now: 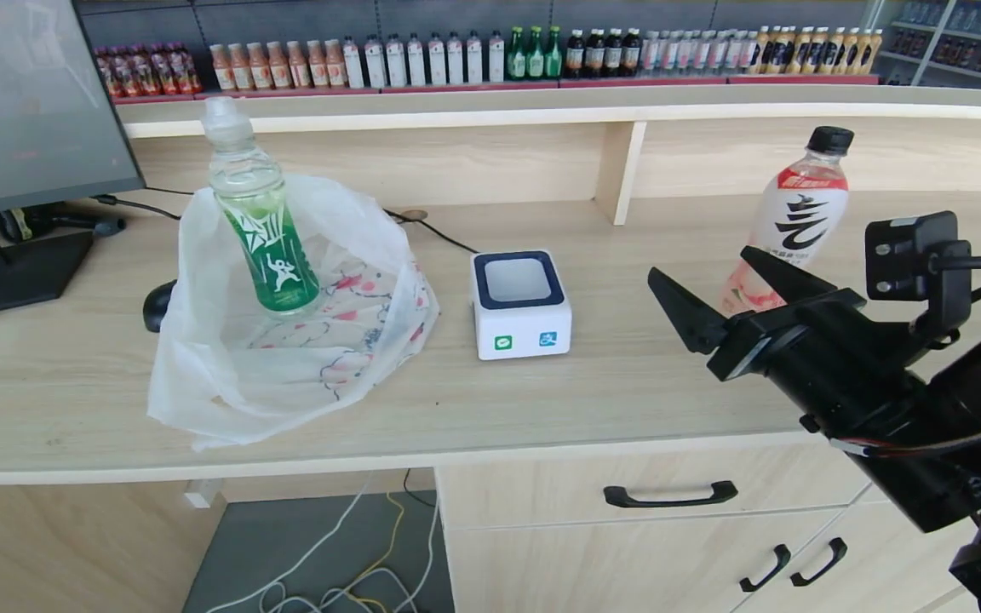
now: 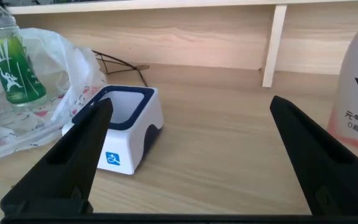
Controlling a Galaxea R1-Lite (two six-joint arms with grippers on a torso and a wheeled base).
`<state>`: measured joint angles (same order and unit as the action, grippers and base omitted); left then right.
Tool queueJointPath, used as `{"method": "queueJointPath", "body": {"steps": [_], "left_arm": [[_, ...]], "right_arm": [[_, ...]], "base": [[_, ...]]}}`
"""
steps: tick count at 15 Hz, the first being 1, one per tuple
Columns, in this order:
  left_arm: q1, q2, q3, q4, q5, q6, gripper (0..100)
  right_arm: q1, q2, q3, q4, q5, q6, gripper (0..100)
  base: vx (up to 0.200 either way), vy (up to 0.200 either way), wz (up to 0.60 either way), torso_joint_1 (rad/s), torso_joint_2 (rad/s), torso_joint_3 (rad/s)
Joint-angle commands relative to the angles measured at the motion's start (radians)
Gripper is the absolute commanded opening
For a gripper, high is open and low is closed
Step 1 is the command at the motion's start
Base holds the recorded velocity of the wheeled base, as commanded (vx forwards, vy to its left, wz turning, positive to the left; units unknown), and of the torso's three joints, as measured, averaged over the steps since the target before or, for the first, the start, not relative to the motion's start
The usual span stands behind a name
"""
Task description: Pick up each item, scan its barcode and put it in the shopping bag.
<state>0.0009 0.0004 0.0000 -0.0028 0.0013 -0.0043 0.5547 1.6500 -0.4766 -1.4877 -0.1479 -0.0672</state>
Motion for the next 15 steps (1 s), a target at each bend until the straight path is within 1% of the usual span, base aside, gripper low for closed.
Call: {"method": "queueJointPath", "body": {"steps": [1, 9, 12, 15], "left_arm": [[0.001, 0.0, 0.0, 0.0, 0.0, 0.0, 100], [0.001, 0.0, 0.0, 0.0, 0.0, 0.001, 100], [0.001, 0.0, 0.0, 0.0, 0.0, 0.001, 100], [0.001, 0.0, 0.0, 0.0, 0.0, 0.009, 100]], "right_arm": [[0.001, 0.007, 0.012, 0.0, 0.002, 0.001, 100], [0.001, 0.007, 0.026, -0.002, 0.004, 0.001, 100], [0.001, 0.017, 0.026, -0.002, 0.004, 0.001, 100], [0.008, 0.017, 0.041, 0.0, 0.004, 0.0, 100]], "base": [[0.0, -0.2, 0.0, 0.007, 0.0, 0.002], [0.0, -0.2, 0.0, 0.001, 0.0, 0.002], [0.0, 0.0, 0.0, 0.0, 0.0, 0.0], [0.0, 0.0, 0.0, 0.0, 0.0, 0.0]]}}
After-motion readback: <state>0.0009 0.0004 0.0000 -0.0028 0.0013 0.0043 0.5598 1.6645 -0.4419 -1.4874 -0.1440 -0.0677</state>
